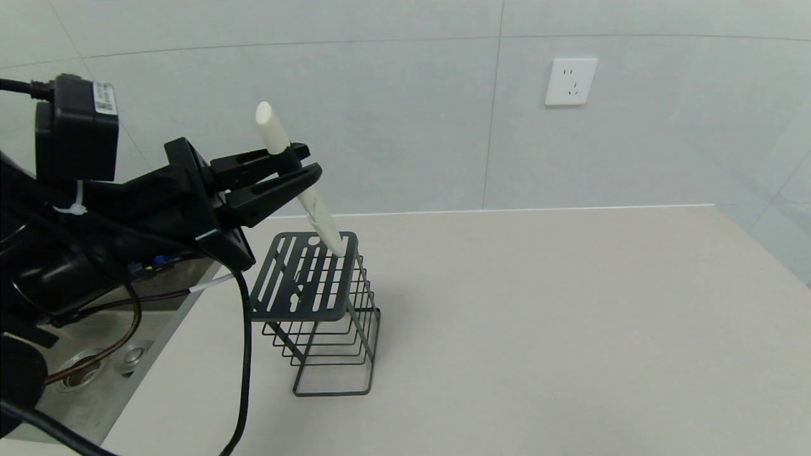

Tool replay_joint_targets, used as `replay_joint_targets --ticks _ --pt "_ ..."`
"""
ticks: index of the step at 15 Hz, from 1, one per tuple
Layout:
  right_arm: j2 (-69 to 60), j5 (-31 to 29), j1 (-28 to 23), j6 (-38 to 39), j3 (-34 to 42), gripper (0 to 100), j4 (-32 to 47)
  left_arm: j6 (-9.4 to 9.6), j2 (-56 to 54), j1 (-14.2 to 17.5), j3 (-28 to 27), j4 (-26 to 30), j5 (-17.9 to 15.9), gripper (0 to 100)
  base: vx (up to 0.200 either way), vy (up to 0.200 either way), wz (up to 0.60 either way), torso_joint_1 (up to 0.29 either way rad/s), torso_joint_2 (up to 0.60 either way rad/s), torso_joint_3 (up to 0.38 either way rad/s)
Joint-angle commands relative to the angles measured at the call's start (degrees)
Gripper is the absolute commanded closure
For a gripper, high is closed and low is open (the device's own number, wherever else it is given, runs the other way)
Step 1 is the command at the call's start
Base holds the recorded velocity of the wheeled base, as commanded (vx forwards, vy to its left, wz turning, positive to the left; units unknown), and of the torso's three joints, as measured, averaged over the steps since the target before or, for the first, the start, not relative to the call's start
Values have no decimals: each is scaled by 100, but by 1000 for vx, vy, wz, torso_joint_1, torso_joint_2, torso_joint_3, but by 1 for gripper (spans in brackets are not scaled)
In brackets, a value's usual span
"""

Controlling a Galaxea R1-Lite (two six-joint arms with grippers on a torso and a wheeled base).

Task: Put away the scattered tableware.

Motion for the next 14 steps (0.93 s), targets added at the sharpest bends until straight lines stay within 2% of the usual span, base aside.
replay_joint_targets --ticks 1,2,4,14 --pt "28 -3 -15 -3 0 100 -2 3 78 -3 -36 -11 2 100 0 0 0 0 0 0" --pt "-306 -74 -199 -3 0 100 51 3 104 6 -123 -37 2 100 0 0 0 0 0 0" --pt "-306 -443 -190 23 -9 100 297 12 78 6 -141 -72 2 100 0 0 0 0 0 0" --pt "-306 -416 -190 5 -9 100 297 12 262 32 -167 -72 11 100 0 0 0 0 0 0"
